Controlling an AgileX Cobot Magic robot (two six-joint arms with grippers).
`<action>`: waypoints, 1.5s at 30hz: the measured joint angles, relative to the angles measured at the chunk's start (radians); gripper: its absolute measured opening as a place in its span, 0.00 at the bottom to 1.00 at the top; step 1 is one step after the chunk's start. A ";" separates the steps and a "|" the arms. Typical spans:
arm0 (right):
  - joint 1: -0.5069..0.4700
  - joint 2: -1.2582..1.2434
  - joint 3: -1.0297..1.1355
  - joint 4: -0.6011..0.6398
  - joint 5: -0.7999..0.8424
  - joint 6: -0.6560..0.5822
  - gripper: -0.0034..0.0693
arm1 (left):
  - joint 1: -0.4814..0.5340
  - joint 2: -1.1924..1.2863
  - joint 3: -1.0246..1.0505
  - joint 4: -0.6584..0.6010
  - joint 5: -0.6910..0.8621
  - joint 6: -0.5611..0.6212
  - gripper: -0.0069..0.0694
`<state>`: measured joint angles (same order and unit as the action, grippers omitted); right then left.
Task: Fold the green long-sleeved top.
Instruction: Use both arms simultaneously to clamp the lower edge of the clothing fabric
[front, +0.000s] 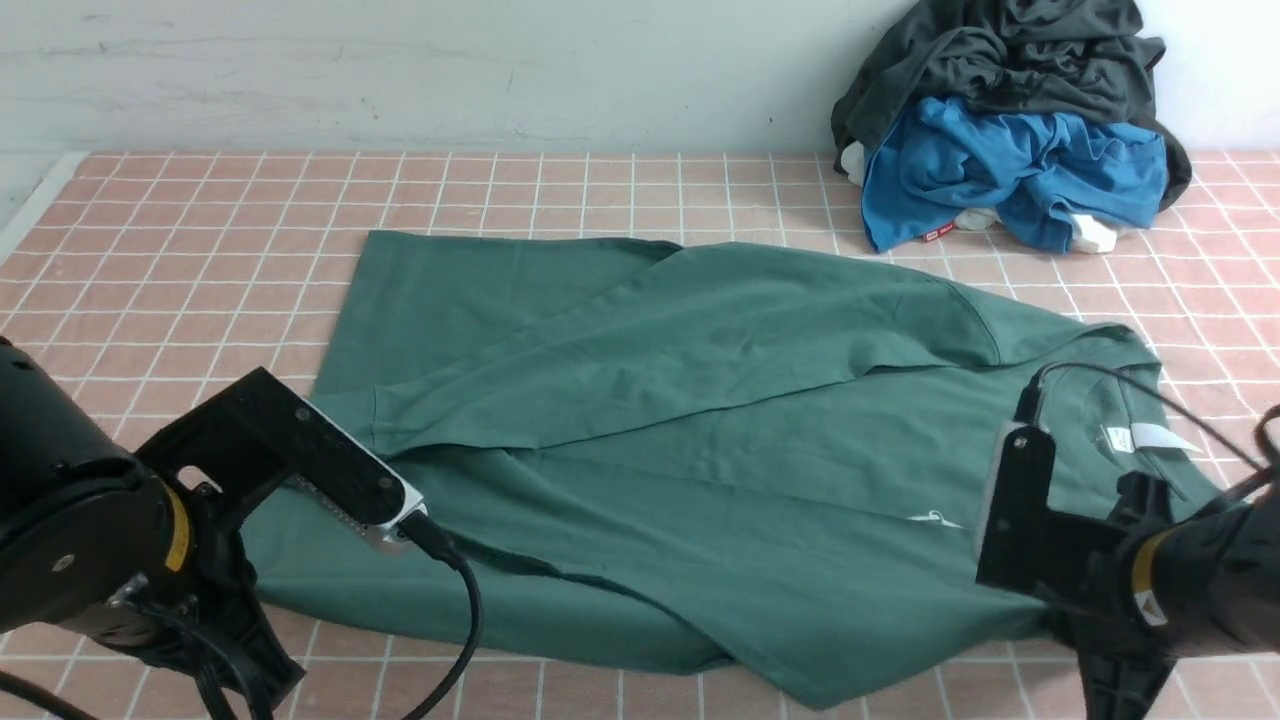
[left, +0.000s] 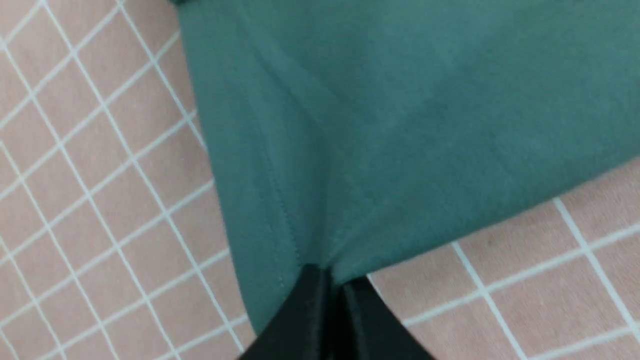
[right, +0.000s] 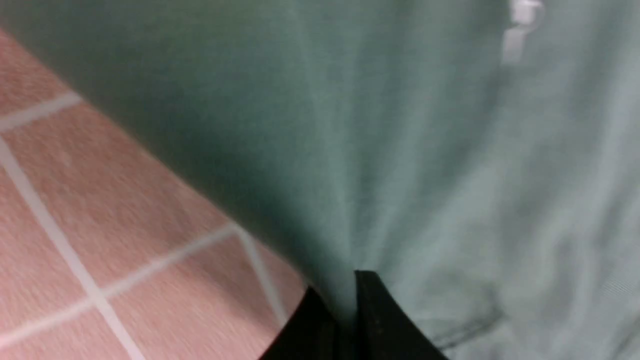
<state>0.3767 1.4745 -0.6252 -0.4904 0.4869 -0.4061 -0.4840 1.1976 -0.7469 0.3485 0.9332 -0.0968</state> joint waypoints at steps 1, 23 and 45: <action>0.000 -0.043 -0.018 0.001 0.041 0.008 0.05 | 0.000 -0.034 0.000 -0.002 0.014 0.000 0.09; -0.073 0.023 -0.368 0.146 0.248 0.212 0.05 | 0.136 0.159 -0.170 -0.367 0.156 0.222 0.11; -0.073 0.023 -0.368 0.369 0.276 0.081 0.05 | -0.118 0.397 0.051 -0.369 -0.162 0.756 0.44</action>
<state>0.3041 1.4976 -0.9936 -0.1216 0.7629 -0.3252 -0.6018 1.5941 -0.6957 -0.0209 0.7716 0.6588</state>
